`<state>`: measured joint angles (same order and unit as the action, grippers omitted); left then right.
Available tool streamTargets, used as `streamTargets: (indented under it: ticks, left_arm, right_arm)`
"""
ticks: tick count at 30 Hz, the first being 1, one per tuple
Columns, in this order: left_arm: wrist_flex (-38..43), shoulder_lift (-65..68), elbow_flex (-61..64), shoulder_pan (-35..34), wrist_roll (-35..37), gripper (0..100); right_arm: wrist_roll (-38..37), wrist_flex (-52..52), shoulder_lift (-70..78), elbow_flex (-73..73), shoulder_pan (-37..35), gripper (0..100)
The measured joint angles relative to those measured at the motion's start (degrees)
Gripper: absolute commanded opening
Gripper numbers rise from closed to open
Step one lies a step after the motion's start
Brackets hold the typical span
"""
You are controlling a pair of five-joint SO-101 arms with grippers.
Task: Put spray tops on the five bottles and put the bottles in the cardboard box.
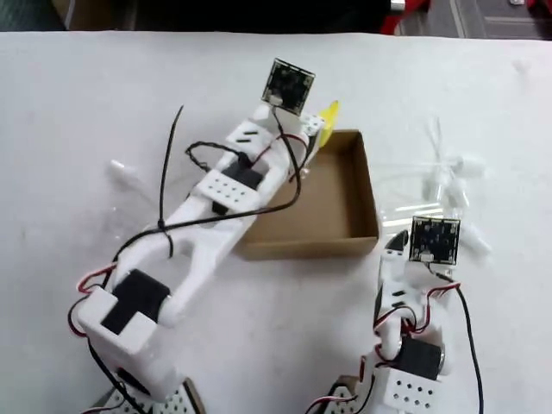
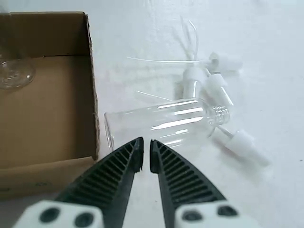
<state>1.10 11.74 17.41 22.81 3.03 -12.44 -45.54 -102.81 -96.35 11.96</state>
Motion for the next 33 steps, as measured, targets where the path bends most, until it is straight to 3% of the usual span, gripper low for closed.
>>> streamTargets:
  ticks: [20,26,33]
  left_arm:
    - [-0.18,-1.41,0.09,0.00,0.00,18]
    - [-8.26,-13.01,0.00,0.18,0.00,18]
    - [-24.79,-26.55,0.00,0.18,0.88,18]
  right_arm:
    - [0.00,0.00,0.00,0.00,0.00,1.5]
    - [0.00,0.00,0.00,0.00,0.00,1.5]
    - [0.00,0.00,0.00,0.00,0.00,1.5]
